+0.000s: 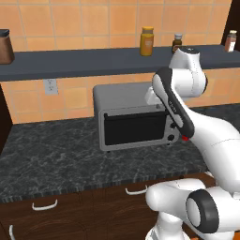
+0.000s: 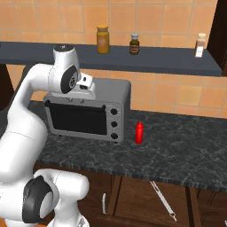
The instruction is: Pick the tongs from the drawer and place it on the counter.
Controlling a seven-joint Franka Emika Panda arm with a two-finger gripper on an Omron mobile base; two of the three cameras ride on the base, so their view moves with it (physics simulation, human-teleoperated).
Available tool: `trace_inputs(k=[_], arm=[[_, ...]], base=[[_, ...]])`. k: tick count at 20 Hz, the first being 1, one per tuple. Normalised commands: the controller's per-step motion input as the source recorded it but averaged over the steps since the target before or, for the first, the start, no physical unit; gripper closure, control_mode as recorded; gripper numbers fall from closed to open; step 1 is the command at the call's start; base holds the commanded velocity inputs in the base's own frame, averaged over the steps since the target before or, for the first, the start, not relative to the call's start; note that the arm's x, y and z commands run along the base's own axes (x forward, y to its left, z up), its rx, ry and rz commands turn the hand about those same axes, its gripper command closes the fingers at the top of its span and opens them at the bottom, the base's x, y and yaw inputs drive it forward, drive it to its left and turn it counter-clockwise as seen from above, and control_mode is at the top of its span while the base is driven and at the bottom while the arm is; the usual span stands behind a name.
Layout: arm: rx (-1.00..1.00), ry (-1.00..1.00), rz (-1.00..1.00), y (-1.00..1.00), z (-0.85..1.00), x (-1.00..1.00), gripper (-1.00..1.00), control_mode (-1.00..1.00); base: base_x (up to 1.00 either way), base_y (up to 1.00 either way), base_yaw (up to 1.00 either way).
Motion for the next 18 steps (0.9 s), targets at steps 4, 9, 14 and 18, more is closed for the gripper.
trace_inputs(k=[4,9,14,18], arm=[[0.0,-0.04,0.0,-0.04,0.0,-0.19,-1.0,-1.0],[0.01,-0.1,-0.2,-0.5,-0.01,-0.95,-1.0,-1.0],[0.03,-0.03,-0.3,-0.75,0.0,-0.98,-1.0,-1.0],[0.02,-0.01,-0.34,-0.76,0.0,-0.88,-1.0,-1.0]], base=[[0.0,0.0,0.0],[0.0,0.0,0.0],[0.0,0.0,0.0],[0.0,0.0,0.0]])
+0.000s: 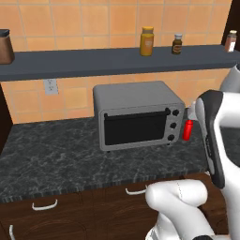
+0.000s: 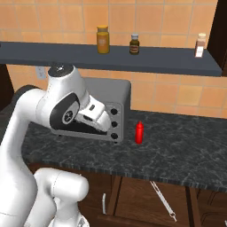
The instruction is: Pick the tongs from the drawer and place it on the counter.
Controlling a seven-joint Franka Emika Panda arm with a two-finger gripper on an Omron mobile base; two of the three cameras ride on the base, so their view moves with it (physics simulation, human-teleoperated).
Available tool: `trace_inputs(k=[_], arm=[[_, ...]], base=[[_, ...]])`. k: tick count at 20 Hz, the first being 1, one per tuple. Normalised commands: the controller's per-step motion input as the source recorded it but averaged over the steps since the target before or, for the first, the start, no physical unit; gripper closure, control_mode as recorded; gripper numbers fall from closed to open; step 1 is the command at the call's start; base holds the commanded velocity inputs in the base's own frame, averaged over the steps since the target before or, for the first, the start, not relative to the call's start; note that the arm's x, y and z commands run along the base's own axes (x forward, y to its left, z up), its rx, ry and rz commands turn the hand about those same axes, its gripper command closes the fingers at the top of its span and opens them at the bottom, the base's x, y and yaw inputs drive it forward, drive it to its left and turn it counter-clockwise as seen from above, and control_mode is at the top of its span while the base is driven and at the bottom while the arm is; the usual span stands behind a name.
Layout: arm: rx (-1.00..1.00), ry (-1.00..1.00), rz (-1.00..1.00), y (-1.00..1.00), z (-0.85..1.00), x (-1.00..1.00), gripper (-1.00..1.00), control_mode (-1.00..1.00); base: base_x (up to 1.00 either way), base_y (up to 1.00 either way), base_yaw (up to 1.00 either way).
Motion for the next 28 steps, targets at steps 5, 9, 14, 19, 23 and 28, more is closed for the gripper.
trace_inputs(k=[5,9,14,19,23,28], arm=[[0.01,0.01,-0.47,-0.89,-0.12,-0.87,-1.0,-1.0],[0.01,0.0,-0.47,-0.99,-0.28,-0.86,-1.0,-1.0],[0.0,0.03,-0.45,-0.94,-0.31,-0.64,-1.0,-1.0],[0.07,0.03,-0.25,-0.81,-0.51,-0.35,-1.0,-1.0],[0.2,0.0,-0.02,-0.21,-0.27,-0.02,-1.0,-1.0],[0.27,0.05,0.0,-0.21,-0.56,0.0,-1.0,-1.0]], base=[[0.0,0.0,0.0],[0.0,0.0,0.0],[0.0,0.0,0.0],[0.0,0.0,0.0],[0.0,0.0,0.0],[0.0,0.0,0.0]])
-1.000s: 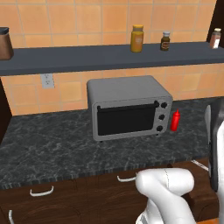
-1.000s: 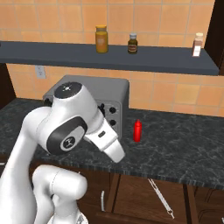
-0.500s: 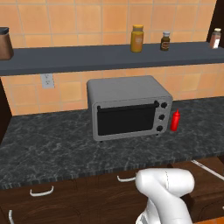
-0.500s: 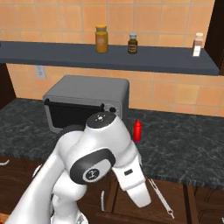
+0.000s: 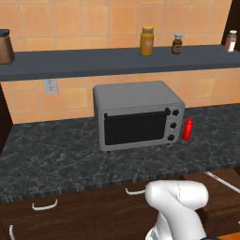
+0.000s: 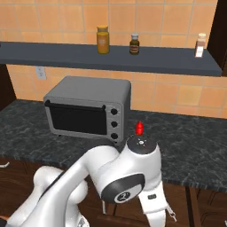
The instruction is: Pick the tongs from the drawer and place it on the counter.
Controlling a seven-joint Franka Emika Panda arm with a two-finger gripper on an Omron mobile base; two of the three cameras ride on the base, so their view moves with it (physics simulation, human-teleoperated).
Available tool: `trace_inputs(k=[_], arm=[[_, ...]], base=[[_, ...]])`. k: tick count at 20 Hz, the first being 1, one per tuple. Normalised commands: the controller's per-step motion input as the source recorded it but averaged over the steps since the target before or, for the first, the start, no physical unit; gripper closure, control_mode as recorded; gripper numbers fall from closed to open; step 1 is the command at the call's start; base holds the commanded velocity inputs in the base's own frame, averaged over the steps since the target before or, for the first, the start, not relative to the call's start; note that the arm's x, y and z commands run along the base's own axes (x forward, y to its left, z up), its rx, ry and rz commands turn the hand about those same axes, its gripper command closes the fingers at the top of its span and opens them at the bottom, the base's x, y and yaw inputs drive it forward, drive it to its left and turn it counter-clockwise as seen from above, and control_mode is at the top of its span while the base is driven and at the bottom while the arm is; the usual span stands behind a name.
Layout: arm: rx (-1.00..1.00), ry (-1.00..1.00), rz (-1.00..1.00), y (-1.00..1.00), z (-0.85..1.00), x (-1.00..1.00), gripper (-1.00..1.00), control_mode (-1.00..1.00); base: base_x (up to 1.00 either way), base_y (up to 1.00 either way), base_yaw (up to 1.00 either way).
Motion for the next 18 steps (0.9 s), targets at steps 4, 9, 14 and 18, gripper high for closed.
trace_inputs(k=[4,9,14,18], arm=[[0.13,0.24,-0.11,0.0,-0.92,0.02,-1.0,-1.0],[0.24,0.13,-0.25,0.03,-0.65,0.21,-1.0,-1.0],[0.29,0.01,-0.17,0.0,-0.48,0.19,-1.0,-1.0],[0.04,0.03,-0.05,0.0,-0.35,0.36,-1.0,-1.0]], base=[[0.0,0.0,0.0],[0.0,0.0,0.0],[0.0,0.0,0.0],[0.0,0.0,0.0]])
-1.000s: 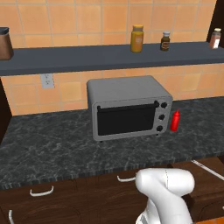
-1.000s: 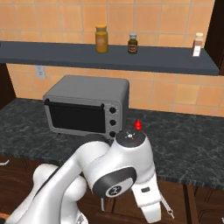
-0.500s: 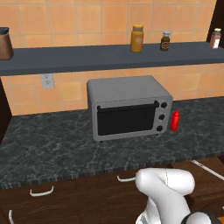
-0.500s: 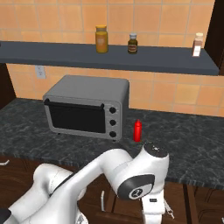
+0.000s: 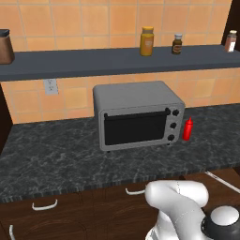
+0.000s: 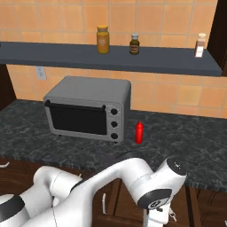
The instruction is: Pick the tongs from the drawer and place it on the counter.
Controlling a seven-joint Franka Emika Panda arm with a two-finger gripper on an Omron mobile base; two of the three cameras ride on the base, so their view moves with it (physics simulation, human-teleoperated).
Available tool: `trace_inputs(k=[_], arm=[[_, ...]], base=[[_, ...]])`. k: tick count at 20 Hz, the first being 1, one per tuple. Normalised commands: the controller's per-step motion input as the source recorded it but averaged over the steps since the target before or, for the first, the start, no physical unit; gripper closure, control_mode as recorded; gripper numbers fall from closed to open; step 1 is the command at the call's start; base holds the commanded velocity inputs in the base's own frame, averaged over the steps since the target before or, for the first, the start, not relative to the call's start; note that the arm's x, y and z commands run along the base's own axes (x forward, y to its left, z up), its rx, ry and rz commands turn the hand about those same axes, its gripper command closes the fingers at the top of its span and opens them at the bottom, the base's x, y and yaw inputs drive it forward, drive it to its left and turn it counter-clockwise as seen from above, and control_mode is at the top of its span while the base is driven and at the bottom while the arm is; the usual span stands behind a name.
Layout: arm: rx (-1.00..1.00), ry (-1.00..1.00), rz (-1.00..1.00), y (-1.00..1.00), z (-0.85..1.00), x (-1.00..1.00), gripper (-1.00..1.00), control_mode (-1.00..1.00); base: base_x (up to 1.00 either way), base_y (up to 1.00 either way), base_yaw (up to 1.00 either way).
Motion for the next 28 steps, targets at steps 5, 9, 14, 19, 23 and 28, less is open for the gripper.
trace_inputs(k=[5,9,14,19,23,28], arm=[[-0.07,0.0,-0.05,0.0,-0.54,0.11,-1.0,-1.0],[-0.03,0.0,-0.08,0.0,-0.46,0.11,-1.0,-1.0],[-0.03,0.0,-0.01,-0.08,-0.52,0.15,-1.0,-1.0],[0.0,0.0,0.0,-0.18,-0.26,0.13,-1.0,-1.0],[-0.01,0.0,0.0,-0.06,-0.37,0.07,-1.0,-1.0],[0.0,0.02,-0.01,-0.09,-0.11,-0.1,-1.0,-1.0]], base=[[0.0,0.0,0.0],[0.0,0.0,0.0],[0.0,0.0,0.0],[0.0,0.0,0.0],[0.0,0.0,0.0],[0.0,0.0,0.0]])
